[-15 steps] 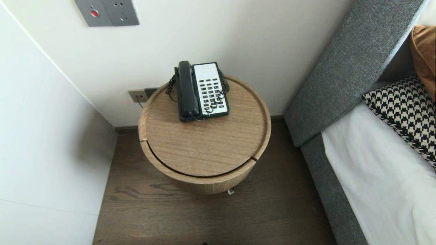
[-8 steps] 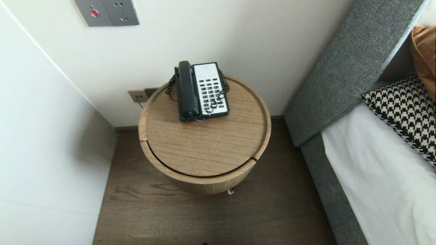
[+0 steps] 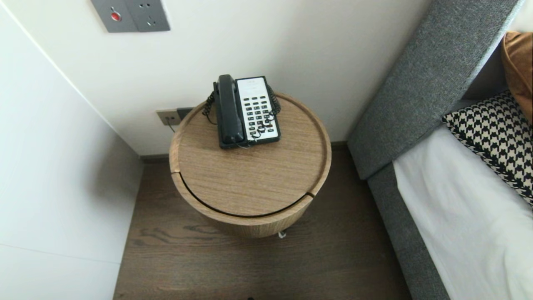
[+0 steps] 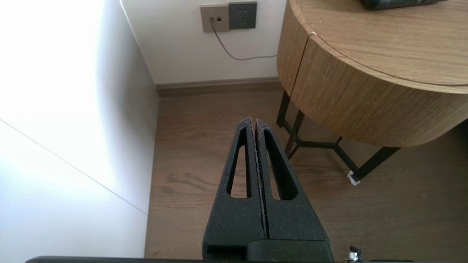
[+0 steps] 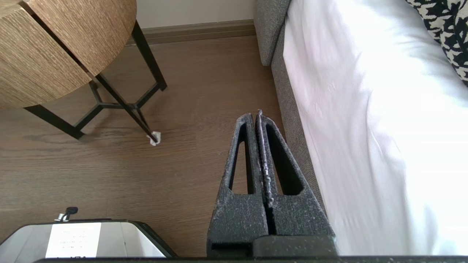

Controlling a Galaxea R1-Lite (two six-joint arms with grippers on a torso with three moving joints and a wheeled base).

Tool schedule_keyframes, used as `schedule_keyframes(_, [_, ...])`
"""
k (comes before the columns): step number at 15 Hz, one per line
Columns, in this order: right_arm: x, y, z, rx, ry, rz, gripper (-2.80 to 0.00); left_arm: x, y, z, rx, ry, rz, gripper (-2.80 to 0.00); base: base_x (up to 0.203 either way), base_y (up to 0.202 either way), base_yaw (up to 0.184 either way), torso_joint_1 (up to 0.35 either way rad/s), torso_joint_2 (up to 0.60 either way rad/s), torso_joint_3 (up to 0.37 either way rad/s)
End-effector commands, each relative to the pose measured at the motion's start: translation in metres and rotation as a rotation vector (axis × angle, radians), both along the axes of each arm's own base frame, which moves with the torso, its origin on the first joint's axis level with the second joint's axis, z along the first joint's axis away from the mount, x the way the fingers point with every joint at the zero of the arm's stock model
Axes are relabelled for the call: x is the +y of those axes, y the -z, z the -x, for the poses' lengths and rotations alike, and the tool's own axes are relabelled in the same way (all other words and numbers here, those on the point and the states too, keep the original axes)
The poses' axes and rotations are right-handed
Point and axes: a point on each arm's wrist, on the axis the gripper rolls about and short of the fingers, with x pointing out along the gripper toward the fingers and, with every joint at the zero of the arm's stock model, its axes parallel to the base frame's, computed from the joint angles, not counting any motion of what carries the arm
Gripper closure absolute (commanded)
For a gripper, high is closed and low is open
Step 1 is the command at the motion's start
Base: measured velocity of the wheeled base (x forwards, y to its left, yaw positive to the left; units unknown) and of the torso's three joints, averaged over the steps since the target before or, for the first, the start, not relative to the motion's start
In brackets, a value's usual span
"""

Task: Open the nightstand drawer

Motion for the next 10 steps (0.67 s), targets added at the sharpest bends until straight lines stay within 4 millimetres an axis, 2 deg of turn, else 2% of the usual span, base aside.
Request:
schedule_keyframes(1, [0.0,0.0,0.001,-0.009,0.002,0.001,0.0,0.0,0.011,-0.003,0.033,0.0,0.0,0.0,0.0,0.0,0.0,0.0,0.0,0.0])
schedule_keyframes(6, [0.0,-0.004,0.004,0.021,-0.008,0.038,0.0,0.0,0.011,-0.003,0.033,0.0,0.0,0.0,0.0,0.0,0.0,0.0,0.0,0.0])
schedule_keyframes(10, [0.0,-0.035,0.02,0.044,-0.021,0.04,0.0,0.0,0.011,-0.003,0.033,-0.001,0.0,0.0,0.0,0.0,0.0,0.0,0.0,0.0])
